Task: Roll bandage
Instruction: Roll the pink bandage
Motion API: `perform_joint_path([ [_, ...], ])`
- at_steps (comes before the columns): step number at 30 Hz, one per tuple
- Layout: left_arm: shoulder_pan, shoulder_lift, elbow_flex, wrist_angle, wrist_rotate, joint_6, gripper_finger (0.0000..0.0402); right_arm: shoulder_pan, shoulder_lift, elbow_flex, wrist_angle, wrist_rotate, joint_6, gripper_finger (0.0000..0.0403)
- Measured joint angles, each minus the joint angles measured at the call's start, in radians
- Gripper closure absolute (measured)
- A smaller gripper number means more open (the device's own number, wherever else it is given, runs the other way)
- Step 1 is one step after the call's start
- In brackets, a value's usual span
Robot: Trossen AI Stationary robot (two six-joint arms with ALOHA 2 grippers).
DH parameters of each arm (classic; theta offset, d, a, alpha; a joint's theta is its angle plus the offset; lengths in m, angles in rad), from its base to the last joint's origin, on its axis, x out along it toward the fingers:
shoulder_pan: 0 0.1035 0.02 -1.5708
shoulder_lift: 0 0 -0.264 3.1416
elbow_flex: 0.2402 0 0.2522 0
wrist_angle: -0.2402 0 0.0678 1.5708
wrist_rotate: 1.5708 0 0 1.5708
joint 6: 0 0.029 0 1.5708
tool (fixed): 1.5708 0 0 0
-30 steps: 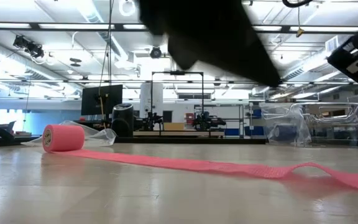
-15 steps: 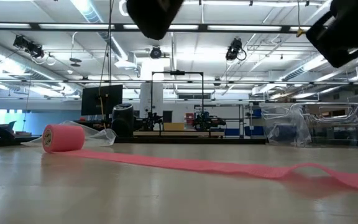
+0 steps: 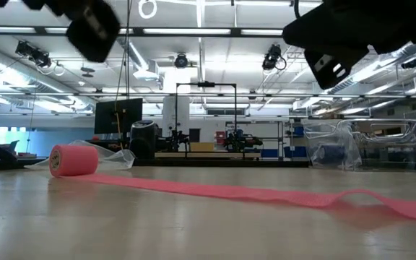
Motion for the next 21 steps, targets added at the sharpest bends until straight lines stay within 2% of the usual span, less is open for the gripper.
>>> perform_joint_path([
  [9, -0.099, -0.049, -0.109, -0.039, -0.275, -0.217, 0.0399, -0.060, 0.000, 0.000, 0.019, -0.087, 0.040, 0.0387],
  [15, -0.152, -0.048, -0.116, -0.186, -0.435, -0.436, 0.0399, -0.074, 0.000, 0.000, 0.035, -0.052, 0.009, 0.0376],
  [21, -0.188, -0.048, -0.116, -0.325, -0.553, -0.563, 0.0399, -0.073, 0.000, 0.000, 0.022, -0.010, -0.005, 0.0380],
])
